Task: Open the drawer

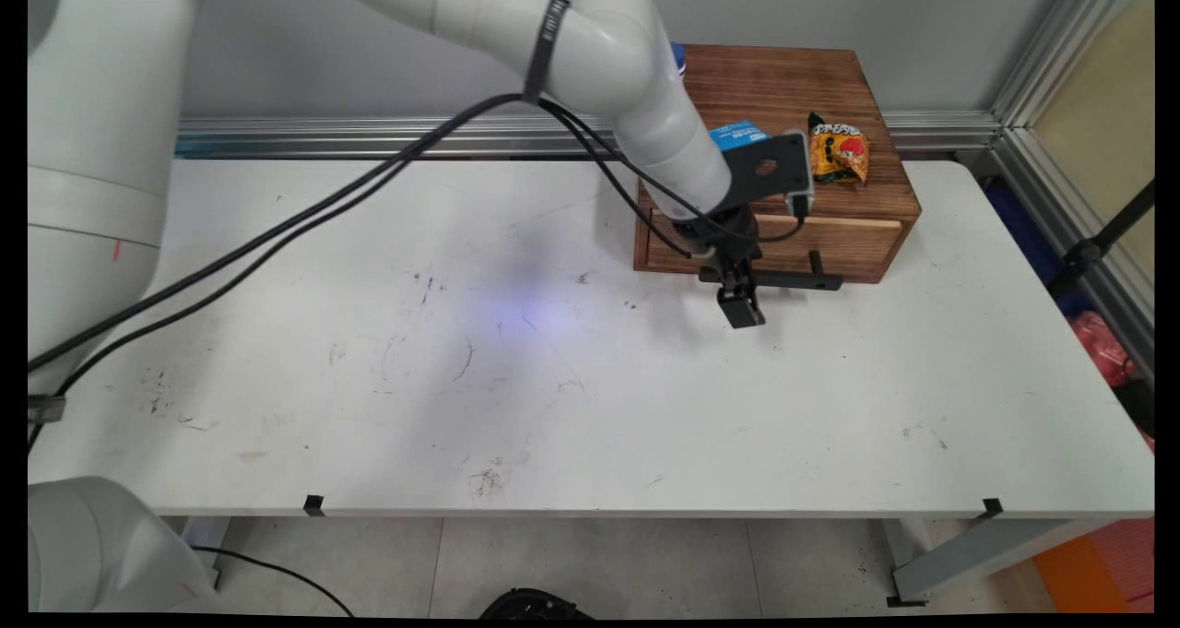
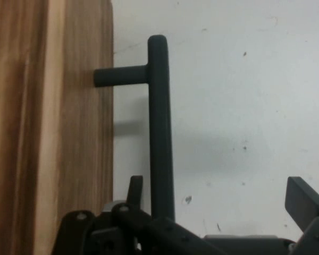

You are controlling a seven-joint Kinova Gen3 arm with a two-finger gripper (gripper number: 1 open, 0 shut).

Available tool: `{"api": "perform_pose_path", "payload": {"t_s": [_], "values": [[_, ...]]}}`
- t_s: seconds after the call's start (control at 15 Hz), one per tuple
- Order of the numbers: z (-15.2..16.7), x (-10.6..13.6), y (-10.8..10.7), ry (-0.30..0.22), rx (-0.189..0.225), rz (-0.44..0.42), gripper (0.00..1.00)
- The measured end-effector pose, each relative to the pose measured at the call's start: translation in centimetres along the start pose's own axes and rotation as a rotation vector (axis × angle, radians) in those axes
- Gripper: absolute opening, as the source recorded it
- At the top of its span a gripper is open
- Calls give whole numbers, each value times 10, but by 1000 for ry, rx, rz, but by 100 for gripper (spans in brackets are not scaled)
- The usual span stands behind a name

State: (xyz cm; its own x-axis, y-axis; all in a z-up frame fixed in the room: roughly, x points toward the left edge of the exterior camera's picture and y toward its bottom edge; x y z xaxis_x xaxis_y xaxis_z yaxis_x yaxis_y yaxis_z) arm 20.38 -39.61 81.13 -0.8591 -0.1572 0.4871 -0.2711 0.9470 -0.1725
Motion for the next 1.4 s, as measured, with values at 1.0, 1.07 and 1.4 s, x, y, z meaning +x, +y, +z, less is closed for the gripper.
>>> {"api": "perform_pose_path", "payload": {"t_s": [1.0, 1.07, 1.4], "values": [[52, 12, -5, -59, -31, 39, 100], [53, 12, -6, -61, -33, 39, 100], [60, 12, -5, -78, -46, 37, 100]]}}
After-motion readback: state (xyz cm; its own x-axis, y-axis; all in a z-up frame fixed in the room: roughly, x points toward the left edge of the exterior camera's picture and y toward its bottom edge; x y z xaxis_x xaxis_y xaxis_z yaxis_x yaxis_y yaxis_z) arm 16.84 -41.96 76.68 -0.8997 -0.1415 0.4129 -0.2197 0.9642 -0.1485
